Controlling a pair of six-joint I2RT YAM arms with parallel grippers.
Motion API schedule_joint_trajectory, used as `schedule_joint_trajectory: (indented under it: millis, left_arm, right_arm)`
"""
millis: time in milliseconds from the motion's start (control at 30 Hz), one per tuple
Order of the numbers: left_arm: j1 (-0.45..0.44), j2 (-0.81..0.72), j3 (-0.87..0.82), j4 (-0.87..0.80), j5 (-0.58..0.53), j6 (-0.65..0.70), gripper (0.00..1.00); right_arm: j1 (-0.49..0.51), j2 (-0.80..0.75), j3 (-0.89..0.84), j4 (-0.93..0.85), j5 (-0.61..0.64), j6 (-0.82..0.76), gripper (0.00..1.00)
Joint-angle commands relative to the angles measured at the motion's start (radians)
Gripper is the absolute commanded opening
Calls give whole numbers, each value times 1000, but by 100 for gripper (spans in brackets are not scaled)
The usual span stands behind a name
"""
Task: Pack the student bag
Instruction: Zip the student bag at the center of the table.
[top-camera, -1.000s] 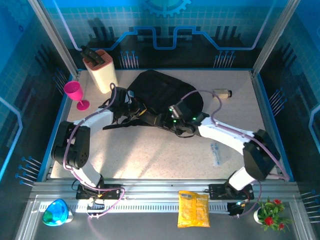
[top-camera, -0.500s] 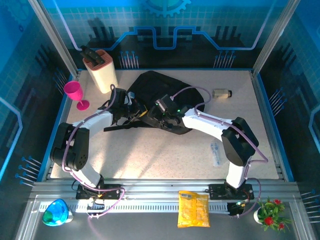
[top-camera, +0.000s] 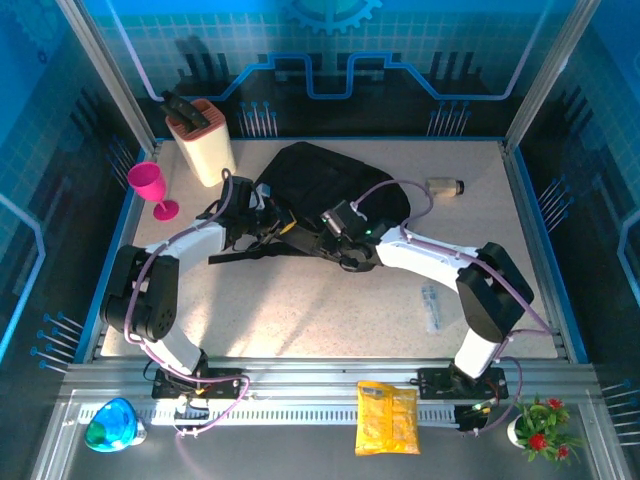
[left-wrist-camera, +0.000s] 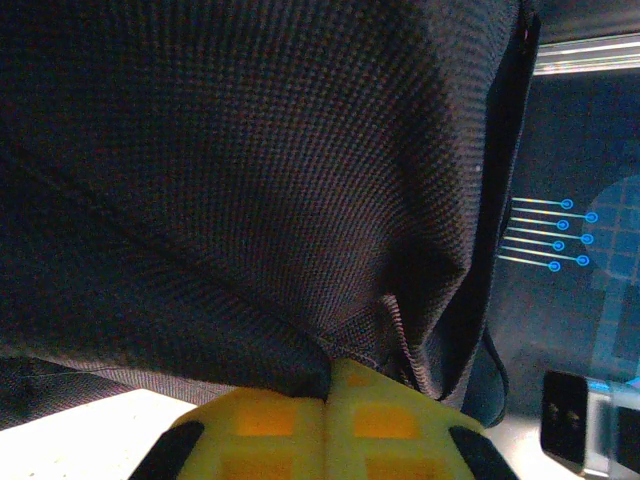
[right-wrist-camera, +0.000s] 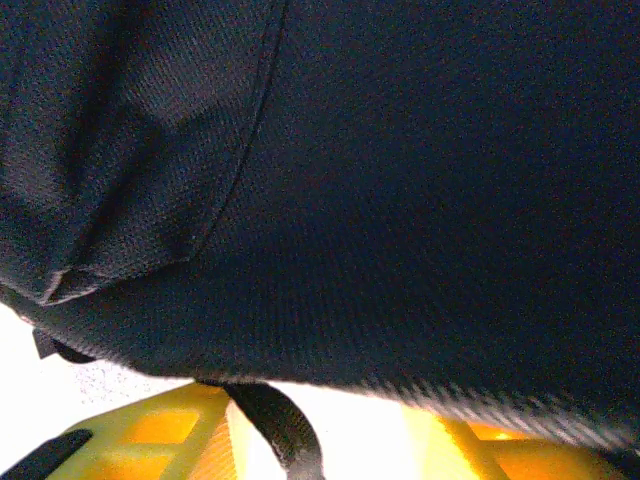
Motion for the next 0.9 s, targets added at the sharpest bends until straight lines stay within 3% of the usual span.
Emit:
schedule_joint_trajectory:
  millis: [0,200,467,700,867]
  left_arm:
    - [-11,-6,37,25,67,11,0]
    - [-11,-4,41,20,67,10,0]
    - [-11,-9,36,16,68,10,0]
    - [-11,-6,35,16,66,10,0]
    - [-11,0,38,16,65,11,0]
  right_arm:
    - [5,-35,11,-12,76,-86,43]
    - [50,18,120,-71,139,-205,49]
    - [52,75,166,-85,119,-204,43]
    - [51,81,173,-101,108,-192,34]
    - [52,63,161,-110,105,-181,21]
